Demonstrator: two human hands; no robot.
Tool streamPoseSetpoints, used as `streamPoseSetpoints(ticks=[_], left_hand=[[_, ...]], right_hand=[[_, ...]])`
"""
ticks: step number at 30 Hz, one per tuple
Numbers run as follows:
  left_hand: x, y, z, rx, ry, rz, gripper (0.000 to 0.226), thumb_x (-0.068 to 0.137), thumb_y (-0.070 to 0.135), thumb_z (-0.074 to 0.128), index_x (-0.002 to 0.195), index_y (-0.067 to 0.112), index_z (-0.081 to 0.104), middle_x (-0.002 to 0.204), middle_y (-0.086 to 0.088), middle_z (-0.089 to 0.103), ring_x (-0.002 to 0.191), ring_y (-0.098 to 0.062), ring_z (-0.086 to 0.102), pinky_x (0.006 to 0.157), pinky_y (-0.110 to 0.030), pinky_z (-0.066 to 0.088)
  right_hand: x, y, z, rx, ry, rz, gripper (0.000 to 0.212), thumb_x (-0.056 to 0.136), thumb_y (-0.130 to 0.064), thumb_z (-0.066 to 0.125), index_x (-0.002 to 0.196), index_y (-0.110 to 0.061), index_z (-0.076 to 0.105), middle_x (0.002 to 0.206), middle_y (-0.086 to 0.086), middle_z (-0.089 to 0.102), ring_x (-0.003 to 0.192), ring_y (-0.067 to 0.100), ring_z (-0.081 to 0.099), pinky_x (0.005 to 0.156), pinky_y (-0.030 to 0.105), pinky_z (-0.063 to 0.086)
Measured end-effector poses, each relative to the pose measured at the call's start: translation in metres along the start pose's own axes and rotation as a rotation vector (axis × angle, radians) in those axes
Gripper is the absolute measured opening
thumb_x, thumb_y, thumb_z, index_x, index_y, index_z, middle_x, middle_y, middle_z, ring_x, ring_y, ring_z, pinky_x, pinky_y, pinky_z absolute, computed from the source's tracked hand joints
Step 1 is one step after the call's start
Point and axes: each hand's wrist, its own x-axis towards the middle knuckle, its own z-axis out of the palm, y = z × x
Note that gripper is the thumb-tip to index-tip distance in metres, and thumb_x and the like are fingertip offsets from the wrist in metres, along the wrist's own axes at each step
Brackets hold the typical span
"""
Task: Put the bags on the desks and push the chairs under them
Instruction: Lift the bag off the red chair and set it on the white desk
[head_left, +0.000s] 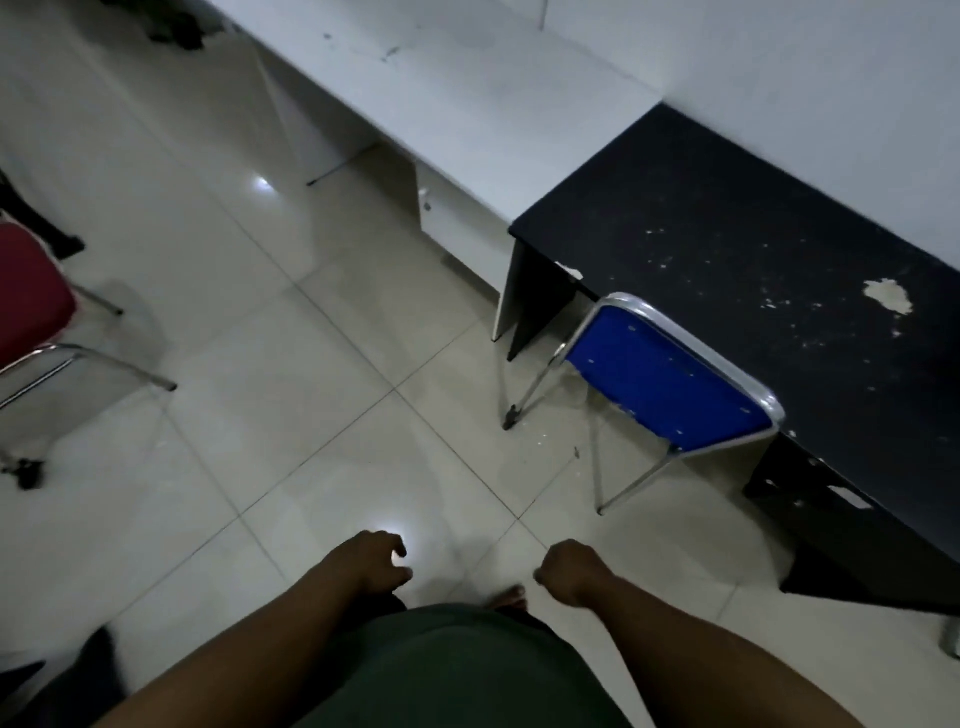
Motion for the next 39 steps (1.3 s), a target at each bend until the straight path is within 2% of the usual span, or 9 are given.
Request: streamPoseSetpoints(ticks=[3, 6, 9, 12, 15, 19, 26, 34, 39], left_hand=[[-0.002, -0.024, -0.023, -0.106, 0.064, 0.028, 0.048, 0.092, 0.047, 0.055, 0.135, 0.025, 0.052, 0.132, -0.003, 0.059, 0.121, -0.019, 0.054, 0.102, -0.034, 0.044], [-0.003, -0.053, -0.043, -0.175, 0.116, 0.049, 0.046, 0.092, 0.047, 0.056, 0.133, 0.025, 0.054, 0.126, -0.004, 0.063, 0.116, -0.019, 0.057, 0.099, -0.034, 0.046], [-0.004, -0.093, -0.059, -0.198, 0.13, 0.022, 0.046, 0.093, 0.047, 0.056, 0.133, 0.025, 0.053, 0.129, -0.004, 0.061, 0.117, -0.019, 0.057, 0.099, -0.033, 0.046], [-0.007, -0.148, -0.07, -0.214, 0.134, -0.029, 0.046, 0.094, 0.046, 0.055, 0.134, 0.023, 0.052, 0.131, -0.004, 0.059, 0.121, -0.02, 0.053, 0.101, -0.033, 0.044], [-0.009, -0.189, -0.079, -0.197, 0.142, -0.076, 0.047, 0.096, 0.044, 0.053, 0.136, 0.021, 0.05, 0.136, -0.004, 0.056, 0.125, -0.02, 0.05, 0.103, -0.032, 0.042], [-0.011, -0.233, -0.088, -0.186, 0.148, -0.122, 0.049, 0.098, 0.042, 0.05, 0.14, 0.018, 0.047, 0.145, -0.005, 0.047, 0.131, -0.02, 0.046, 0.104, -0.03, 0.04], [0.0, -0.265, -0.117, -0.308, 0.172, -0.104, 0.047, 0.097, 0.043, 0.053, 0.136, 0.019, 0.051, 0.146, -0.005, 0.045, 0.13, -0.021, 0.046, 0.104, -0.029, 0.04], [0.005, -0.3, -0.184, -0.464, 0.22, -0.134, 0.045, 0.093, 0.047, 0.056, 0.131, 0.023, 0.054, 0.129, -0.005, 0.059, 0.118, -0.019, 0.054, 0.095, -0.027, 0.043], [0.005, -0.337, -0.22, -0.5, 0.274, -0.197, 0.043, 0.095, 0.044, 0.054, 0.132, 0.021, 0.054, 0.139, -0.004, 0.051, 0.127, -0.019, 0.048, 0.102, -0.027, 0.039]], right_hand=[[0.006, -0.045, -0.009, 0.042, 0.066, -0.008, 0.045, 0.101, -0.031, 0.045, 0.126, 0.003, 0.058, 0.133, 0.014, 0.058, 0.12, 0.026, 0.055, 0.093, 0.028, 0.045], [0.009, -0.088, -0.009, 0.119, 0.132, -0.012, 0.038, 0.097, -0.024, 0.054, 0.115, 0.008, 0.064, 0.119, 0.017, 0.067, 0.109, 0.028, 0.062, 0.088, 0.032, 0.051], [0.009, -0.133, 0.003, 0.131, 0.147, -0.027, 0.035, 0.095, -0.025, 0.058, 0.108, 0.006, 0.067, 0.112, 0.018, 0.069, 0.104, 0.028, 0.064, 0.087, 0.035, 0.052], [0.015, -0.184, 0.025, 0.111, 0.128, -0.06, 0.035, 0.095, -0.027, 0.058, 0.109, 0.003, 0.068, 0.115, 0.017, 0.068, 0.106, 0.028, 0.063, 0.091, 0.036, 0.053], [0.015, -0.223, 0.04, 0.087, 0.114, -0.083, 0.034, 0.095, -0.032, 0.059, 0.116, -0.006, 0.067, 0.123, 0.01, 0.064, 0.112, 0.025, 0.06, 0.092, 0.03, 0.05], [0.02, -0.265, 0.049, 0.072, 0.094, -0.087, 0.032, 0.094, -0.033, 0.06, 0.116, -0.01, 0.067, 0.122, 0.009, 0.065, 0.109, 0.023, 0.062, 0.09, 0.03, 0.052], [0.039, -0.31, 0.032, 0.007, 0.09, -0.081, 0.034, 0.095, -0.028, 0.058, 0.117, -0.002, 0.066, 0.119, 0.01, 0.066, 0.11, 0.023, 0.061, 0.09, 0.029, 0.05], [0.073, -0.385, 0.001, -0.132, 0.037, -0.133, 0.038, 0.097, -0.032, 0.055, 0.116, -0.001, 0.067, 0.121, 0.011, 0.067, 0.111, 0.023, 0.062, 0.092, 0.028, 0.05], [0.089, -0.452, -0.016, -0.185, 0.055, -0.221, 0.039, 0.097, -0.03, 0.055, 0.116, 0.003, 0.067, 0.12, 0.014, 0.067, 0.11, 0.024, 0.063, 0.091, 0.031, 0.05]])
